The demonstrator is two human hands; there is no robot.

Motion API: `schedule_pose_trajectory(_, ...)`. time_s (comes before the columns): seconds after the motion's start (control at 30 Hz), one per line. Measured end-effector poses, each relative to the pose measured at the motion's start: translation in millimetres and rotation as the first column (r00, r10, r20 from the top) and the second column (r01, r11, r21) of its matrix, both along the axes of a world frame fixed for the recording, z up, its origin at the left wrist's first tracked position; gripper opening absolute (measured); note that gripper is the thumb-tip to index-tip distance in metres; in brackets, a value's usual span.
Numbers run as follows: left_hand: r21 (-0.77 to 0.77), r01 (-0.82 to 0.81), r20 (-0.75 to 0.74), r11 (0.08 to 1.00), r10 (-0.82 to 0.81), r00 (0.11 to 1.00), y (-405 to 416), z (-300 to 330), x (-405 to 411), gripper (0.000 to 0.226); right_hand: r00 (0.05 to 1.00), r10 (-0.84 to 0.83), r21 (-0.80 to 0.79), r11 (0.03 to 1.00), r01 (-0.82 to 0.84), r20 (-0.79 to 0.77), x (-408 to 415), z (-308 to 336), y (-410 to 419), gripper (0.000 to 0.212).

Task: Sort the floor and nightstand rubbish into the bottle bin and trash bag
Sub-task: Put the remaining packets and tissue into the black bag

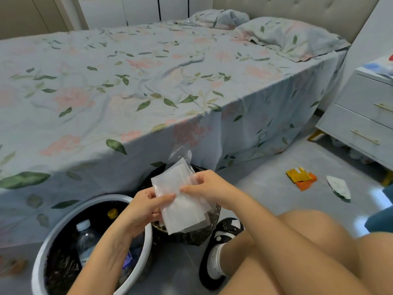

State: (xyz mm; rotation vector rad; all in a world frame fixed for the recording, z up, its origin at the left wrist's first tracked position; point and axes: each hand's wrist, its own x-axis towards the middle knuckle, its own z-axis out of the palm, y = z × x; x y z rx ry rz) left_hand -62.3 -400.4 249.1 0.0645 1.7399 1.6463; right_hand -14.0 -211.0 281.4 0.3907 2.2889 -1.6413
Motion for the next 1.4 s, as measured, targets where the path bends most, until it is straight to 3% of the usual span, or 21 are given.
schedule_pose_trajectory(0.07, -0.032, -0.028, -0.002, 0.999, 0.028, 1.0, 4, -5, -11, 0.024, 1.0, -0.023, 0.095, 0.995, 0.025, -0.021, -4, -1, 2, 0.049)
schedule_pose_trajectory(0.13, -0.092, -0.061, -0.004, 0.994, 0.061, 0.998, 9, -14, -27, 0.02, 1.0, 0.012, 0.339, 0.941, -0.006, -0.014, -6, -2, 8, 0.047)
schedule_pose_trajectory(0.23, -0.165, -0.137, 0.093, 0.977, 0.153, 0.984, 21, -41, -54, 0.014, 0.975, 0.159, 0.661, 0.717, -0.223, 0.156, -5, -7, 22, 0.043)
schedule_pose_trajectory(0.3, -0.208, -0.177, 0.179, 0.962, 0.215, 0.96, 32, -60, -69, 0.017, 0.93, 0.198, 0.684, 0.633, -0.362, 0.309, -4, -11, 28, 0.028)
schedule_pose_trajectory(0.37, -0.274, -0.146, 0.214, 0.951, 0.208, 0.954, 45, -83, -79, 0.029, 0.894, 0.224, 0.647, 0.624, -0.438, 0.389, -4, -13, 27, 0.026)
schedule_pose_trajectory(0.5, -0.467, 0.004, 0.117, 0.884, 0.058, 0.991, 68, -122, -83, 0.041, 0.876, 0.256, 0.618, 0.629, -0.472, 0.409, -3, -20, 25, 0.035)
schedule_pose_trajectory(0.57, -0.674, 0.089, 0.015, 0.734, -0.107, 0.994, 77, -134, -81, 0.048, 0.861, 0.266, 0.606, 0.622, -0.496, 0.433, -2, -25, 25, 0.035)
schedule_pose_trajectory(0.63, -0.893, 0.09, -0.079, 0.441, -0.351, 0.933, 83, -143, -79, 0.048, 0.838, 0.278, 0.597, 0.599, -0.534, 0.47, -1, -27, 26, 0.034)
schedule_pose_trajectory(0.7, -0.985, 0.013, -0.089, 0.173, -0.568, 0.818, 87, -149, -76, 0.037, 0.819, 0.281, 0.594, 0.576, -0.561, 0.501, 0, -29, 28, 0.022)
schedule_pose_trajectory(0.77, -0.999, -0.028, 0.008, -0.04, -0.71, 0.704, 91, -151, -75, 0.038, 0.815, 0.27, 0.601, 0.565, -0.565, 0.512, 0, -30, 28, 0.026)
schedule_pose_trajectory(0.83, -0.983, -0.027, 0.123, -0.182, -0.76, 0.638, 93, -147, -76, 0.038, 0.822, 0.267, 0.602, 0.574, -0.555, 0.503, -1, -30, 29, 0.023)
schedule_pose_trajectory(0.93, -0.959, -0.043, 0.201, -0.279, -0.782, 0.589, 98, -129, -84, 0.038, 0.826, 0.286, 0.608, 0.569, -0.554, 0.486, -5, -32, 29, 0.014)
schedule_pose_trajectory(1.0, -0.964, -0.095, 0.161, -0.249, -0.829, 0.536, 105, -108, -91, 0.034, 0.822, 0.291, 0.618, 0.549, -0.563, 0.49, -7, -33, 29, 0.012)
schedule_pose_trajectory(1.13, -0.987, -0.157, -0.029, -0.037, -0.916, 0.401, 128, -54, -101, 0.007, 0.809, 0.291, 0.63, 0.513, -0.582, 0.51, -11, -22, 39, 0.018)
schedule_pose_trajectory(1.27, -0.975, -0.162, -0.198, 0.15, -0.92, 0.337, 169, -11, -101, 0.024, 0.866, 0.241, 0.698, 0.515, -0.497, 0.439, -20, 10, 92, 0.037)
schedule_pose_trajectory(1.4, -0.95, -0.064, -0.313, 0.307, -0.925, 0.213, 231, 4, -91, 0.038, 0.953, 0.103, 0.812, 0.501, -0.298, 0.285, -8, 37, 184, 0.036)
